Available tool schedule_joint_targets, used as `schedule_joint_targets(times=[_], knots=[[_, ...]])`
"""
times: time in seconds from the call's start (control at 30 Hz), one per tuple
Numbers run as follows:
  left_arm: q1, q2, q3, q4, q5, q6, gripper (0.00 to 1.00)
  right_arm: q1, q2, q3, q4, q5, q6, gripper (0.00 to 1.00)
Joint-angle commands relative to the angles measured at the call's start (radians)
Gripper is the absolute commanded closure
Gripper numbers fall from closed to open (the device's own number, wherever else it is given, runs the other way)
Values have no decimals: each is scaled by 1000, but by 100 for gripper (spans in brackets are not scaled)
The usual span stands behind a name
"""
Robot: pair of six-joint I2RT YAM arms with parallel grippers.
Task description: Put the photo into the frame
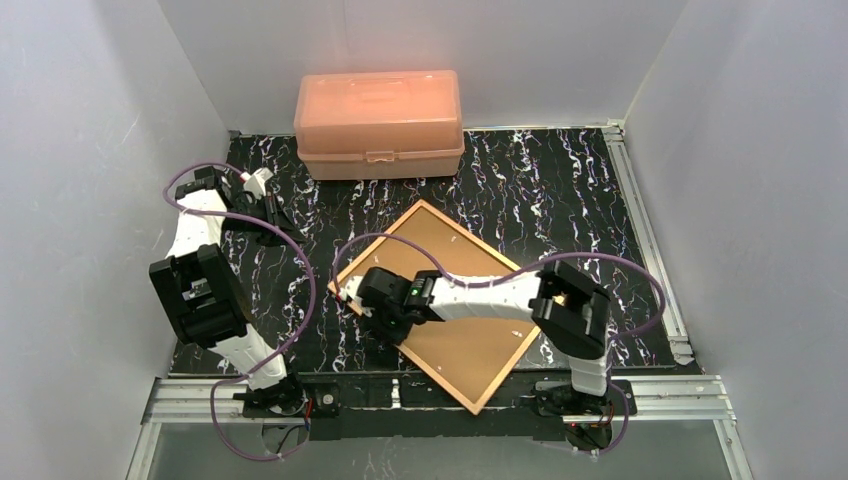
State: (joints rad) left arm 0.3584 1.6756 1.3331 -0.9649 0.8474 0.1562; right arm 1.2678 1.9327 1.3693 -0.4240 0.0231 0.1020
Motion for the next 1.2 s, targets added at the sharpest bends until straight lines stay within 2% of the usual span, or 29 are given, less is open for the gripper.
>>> schedule_joint_targets(times=[0.0, 0.1, 0.17, 0.3, 0.37, 0.47, 0.57, 0.7, 0.9, 1.17], knots=[[-7, 7, -14, 19, 29, -3, 88, 10, -140, -63, -28, -184, -99, 65], [-56, 21, -26, 47, 14, 10, 84, 10, -160, -33, -130, -136, -101, 42], [-100, 31, -32, 66, 5, 20, 80, 8, -180, -16, -175, -20, -77, 27], [-192, 81, -13, 88, -34, 43, 72, -60, -281, -33, -149, 232, 146, 2], [-234, 115, 3, 109, -62, 46, 69, -141, -357, -72, -155, 337, 320, 1], [-280, 193, 51, 129, -88, 36, 68, -312, -441, -164, -228, 323, 570, 1], [-320, 266, 113, 137, -110, 31, 67, -423, -560, -305, -228, 309, 705, 1], [-395, 342, 189, 151, -141, 53, 65, -526, -682, -414, -284, 367, 797, 1], [-488, 452, 338, 101, -208, 118, 60, -608, -755, -515, -309, 377, 851, 1], [-539, 506, 379, 95, -258, 137, 60, -688, -858, -632, -303, 323, 891, 1]])
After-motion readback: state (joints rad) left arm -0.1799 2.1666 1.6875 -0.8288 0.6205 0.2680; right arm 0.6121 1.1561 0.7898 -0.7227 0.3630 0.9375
